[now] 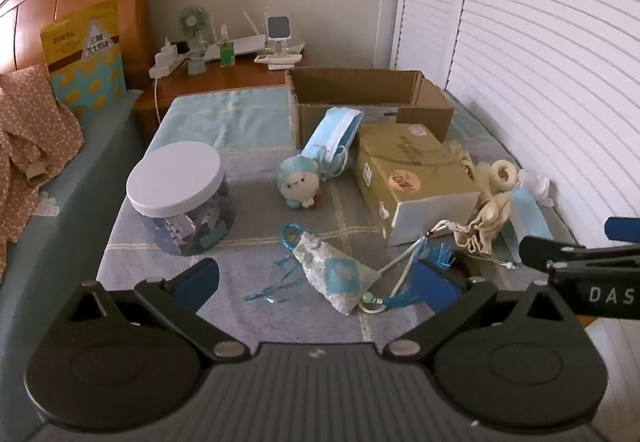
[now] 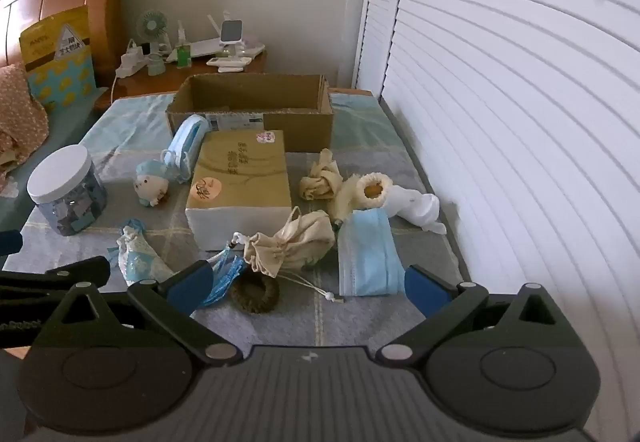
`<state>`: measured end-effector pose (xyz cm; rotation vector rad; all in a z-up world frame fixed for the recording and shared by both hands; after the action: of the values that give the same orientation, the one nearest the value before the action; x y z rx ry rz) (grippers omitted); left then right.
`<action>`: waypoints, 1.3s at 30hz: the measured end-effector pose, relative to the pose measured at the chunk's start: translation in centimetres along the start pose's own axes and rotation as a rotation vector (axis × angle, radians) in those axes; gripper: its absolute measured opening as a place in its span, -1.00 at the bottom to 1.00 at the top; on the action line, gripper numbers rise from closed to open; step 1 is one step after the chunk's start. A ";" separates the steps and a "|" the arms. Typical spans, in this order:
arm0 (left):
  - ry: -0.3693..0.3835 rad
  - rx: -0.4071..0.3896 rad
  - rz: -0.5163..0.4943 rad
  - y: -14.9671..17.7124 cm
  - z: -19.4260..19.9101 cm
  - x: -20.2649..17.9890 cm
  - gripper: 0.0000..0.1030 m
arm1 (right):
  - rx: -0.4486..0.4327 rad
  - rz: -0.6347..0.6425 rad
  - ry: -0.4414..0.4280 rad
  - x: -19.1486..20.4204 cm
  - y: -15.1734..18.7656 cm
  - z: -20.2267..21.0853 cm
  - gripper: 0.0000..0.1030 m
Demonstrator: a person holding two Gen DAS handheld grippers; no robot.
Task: Organize soft objects
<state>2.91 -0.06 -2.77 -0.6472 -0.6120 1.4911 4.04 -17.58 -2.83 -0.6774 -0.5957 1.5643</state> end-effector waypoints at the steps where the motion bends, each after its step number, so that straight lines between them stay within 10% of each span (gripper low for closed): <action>1: -0.003 -0.001 -0.004 0.0 0.0 -0.1 0.99 | 0.002 -0.003 -0.001 0.0 -0.1 0.0 1.00; 39: 0.018 0.016 0.031 0.3 0.0 0.0 0.99 | 0.025 0.002 0.007 0.0 0.2 0.1 1.00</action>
<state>2.67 -0.02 -2.96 -0.6594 -0.5780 1.5163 3.86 -17.64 -2.90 -0.6648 -0.5695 1.5680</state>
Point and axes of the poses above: each gripper's, at about its wrist camera, not at the fingertips, and z roughly against the way its jaws point, x to its left, y to its underside, the point moved 4 cm from there along -z, roughly the way its jaws point, and after that the axes turned 1 degree about y, right-handed, at the moved point
